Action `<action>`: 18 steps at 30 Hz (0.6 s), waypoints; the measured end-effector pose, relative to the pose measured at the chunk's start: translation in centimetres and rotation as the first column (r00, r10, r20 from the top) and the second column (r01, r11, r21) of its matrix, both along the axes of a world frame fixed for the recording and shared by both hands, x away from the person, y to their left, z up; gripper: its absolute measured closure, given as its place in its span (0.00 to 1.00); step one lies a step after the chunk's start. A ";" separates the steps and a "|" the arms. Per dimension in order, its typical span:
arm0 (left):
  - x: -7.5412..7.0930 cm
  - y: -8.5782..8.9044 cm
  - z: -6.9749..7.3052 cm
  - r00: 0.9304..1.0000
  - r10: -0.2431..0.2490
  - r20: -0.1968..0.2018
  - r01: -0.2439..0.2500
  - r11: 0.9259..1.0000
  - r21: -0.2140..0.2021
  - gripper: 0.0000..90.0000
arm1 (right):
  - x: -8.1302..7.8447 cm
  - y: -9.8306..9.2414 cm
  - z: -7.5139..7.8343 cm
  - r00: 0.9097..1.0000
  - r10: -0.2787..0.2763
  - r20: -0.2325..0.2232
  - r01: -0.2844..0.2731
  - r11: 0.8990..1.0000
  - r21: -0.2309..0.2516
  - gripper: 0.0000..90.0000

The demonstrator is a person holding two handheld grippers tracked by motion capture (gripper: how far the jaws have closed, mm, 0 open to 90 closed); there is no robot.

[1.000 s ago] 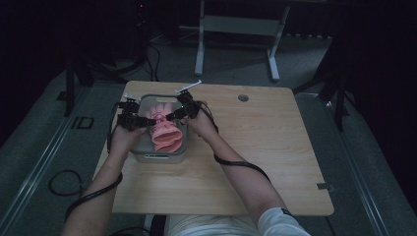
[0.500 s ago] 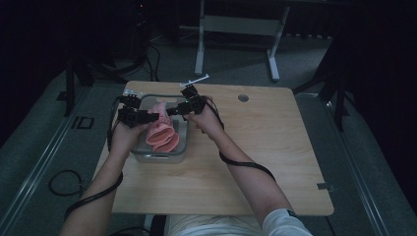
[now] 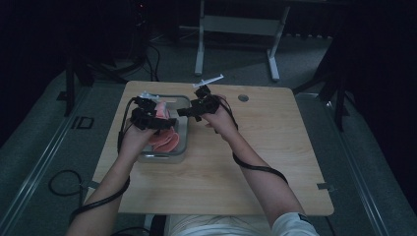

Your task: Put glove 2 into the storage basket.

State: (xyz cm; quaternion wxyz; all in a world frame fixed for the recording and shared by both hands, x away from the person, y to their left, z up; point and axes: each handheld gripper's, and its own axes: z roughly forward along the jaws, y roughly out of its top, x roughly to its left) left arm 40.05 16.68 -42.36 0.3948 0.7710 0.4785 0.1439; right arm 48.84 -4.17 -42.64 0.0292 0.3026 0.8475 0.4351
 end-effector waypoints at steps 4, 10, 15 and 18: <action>-0.4 -1.5 0.1 0.999 -0.036 0.029 0.035 0.999 0.023 0.02 | -0.2 -1.3 -0.6 1.000 -0.014 0.005 0.014 1.000 -0.021 0.22; -0.9 -3.1 0.2 0.995 -0.091 0.047 0.089 0.995 0.039 0.01 | -0.4 -2.9 -1.0 0.999 -0.028 0.017 0.029 0.999 -0.039 0.21; -1.7 -5.6 0.0 0.985 -0.162 0.058 0.160 0.986 0.033 0.01 | -0.6 -4.8 -1.4 0.999 -0.046 0.021 0.047 0.998 -0.046 0.20; -2.0 -6.6 -0.2 0.980 -0.190 0.062 0.189 0.982 0.032 0.02 | -0.9 -5.5 -1.6 0.999 -0.044 0.026 0.046 0.998 -0.048 0.20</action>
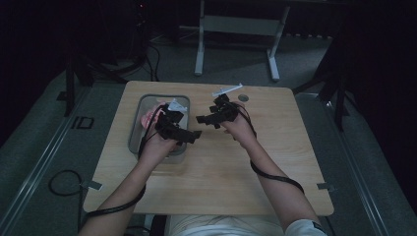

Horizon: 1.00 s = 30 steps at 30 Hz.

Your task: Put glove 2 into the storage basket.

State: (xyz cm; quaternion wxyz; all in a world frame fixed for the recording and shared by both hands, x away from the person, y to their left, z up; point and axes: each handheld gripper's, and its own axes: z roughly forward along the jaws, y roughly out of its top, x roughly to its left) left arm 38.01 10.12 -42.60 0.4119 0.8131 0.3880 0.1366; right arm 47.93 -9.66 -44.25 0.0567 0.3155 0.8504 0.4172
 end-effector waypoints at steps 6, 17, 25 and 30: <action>-0.8 -1.7 -0.7 0.999 -0.047 0.001 0.047 0.999 -0.009 0.02 | -0.6 -1.2 -0.8 1.000 -0.002 0.013 0.003 1.000 -0.010 0.20; -1.9 -4.2 -2.1 0.996 -0.094 0.008 0.094 0.995 0.024 0.02 | -1.7 -3.2 -2.9 0.999 0.015 0.042 -0.013 0.999 -0.052 0.17; -2.3 -5.2 -3.6 0.992 -0.129 -0.004 0.129 0.991 0.025 0.02 | -2.2 -4.5 -4.8 0.999 0.005 0.044 -0.002 0.998 -0.065 0.17; -2.6 -6.3 -5.1 0.986 -0.168 -0.015 0.169 0.985 0.025 0.02 | -2.6 -5.4 -6.2 0.999 0.008 0.049 -0.005 0.998 -0.065 0.17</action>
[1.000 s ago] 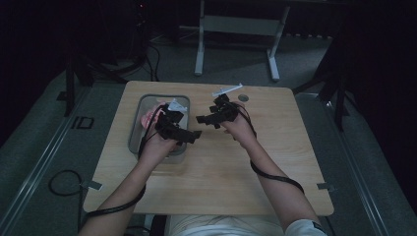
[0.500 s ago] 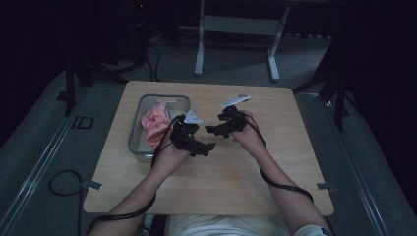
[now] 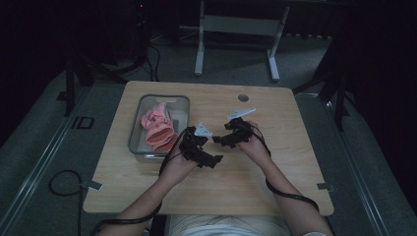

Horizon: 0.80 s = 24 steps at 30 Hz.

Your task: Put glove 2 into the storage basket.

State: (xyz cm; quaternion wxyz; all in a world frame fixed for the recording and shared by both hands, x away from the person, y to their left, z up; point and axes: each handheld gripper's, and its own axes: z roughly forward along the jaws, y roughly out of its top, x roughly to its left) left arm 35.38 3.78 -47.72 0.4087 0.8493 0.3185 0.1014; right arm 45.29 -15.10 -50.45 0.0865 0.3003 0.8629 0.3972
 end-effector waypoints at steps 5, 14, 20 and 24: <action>-0.2 -0.9 -1.5 1.000 -0.025 -0.013 0.025 1.000 0.014 0.02 | -0.4 -1.0 -1.1 1.000 -0.009 0.001 0.009 1.000 0.001 0.17; -0.6 -2.0 -4.1 0.998 -0.056 -0.036 0.057 0.998 0.036 0.02 | -1.0 -2.5 -2.8 0.998 -0.055 0.014 0.055 0.998 0.007 0.16; -0.7 -2.0 -5.2 0.998 -0.056 -0.024 0.057 0.998 0.039 0.02 | -1.1 -3.2 -3.8 0.997 -0.081 0.013 0.081 0.997 0.006 0.16; -0.8 -2.0 -5.9 0.998 -0.056 -0.026 0.057 0.998 0.040 0.02 | -1.2 -3.7 -4.1 0.996 -0.085 0.027 0.085 0.996 -0.002 0.15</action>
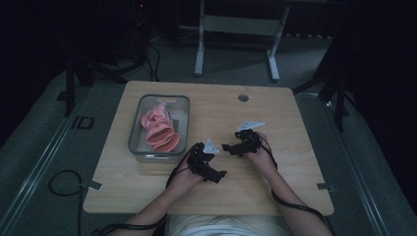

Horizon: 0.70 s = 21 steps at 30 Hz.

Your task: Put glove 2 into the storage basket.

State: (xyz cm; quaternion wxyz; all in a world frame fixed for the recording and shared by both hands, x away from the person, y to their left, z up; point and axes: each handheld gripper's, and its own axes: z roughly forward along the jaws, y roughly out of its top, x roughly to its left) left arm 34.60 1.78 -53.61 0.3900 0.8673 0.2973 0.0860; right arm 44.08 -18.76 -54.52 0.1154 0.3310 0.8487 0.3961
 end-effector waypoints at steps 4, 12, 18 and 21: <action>-0.3 0.0 -0.5 1.000 -0.007 0.006 0.007 1.000 0.005 0.02 | -0.3 -0.6 -0.3 0.999 -0.012 0.046 0.012 1.000 0.006 0.15; -0.7 -0.2 -1.6 1.000 -0.028 0.008 0.028 0.999 0.016 0.02 | -0.7 -1.6 -0.6 0.998 -0.025 0.054 0.024 1.000 0.005 0.15; -0.9 -0.1 -2.0 0.999 -0.031 0.021 0.031 0.999 0.025 0.02 | -1.1 -2.6 -1.2 0.998 -0.043 0.050 0.042 0.999 0.021 0.15; -1.0 -0.1 -2.2 0.999 -0.027 0.023 0.027 0.999 0.023 0.02 | -1.2 -2.6 -1.2 0.998 -0.039 0.058 0.038 0.999 0.024 0.15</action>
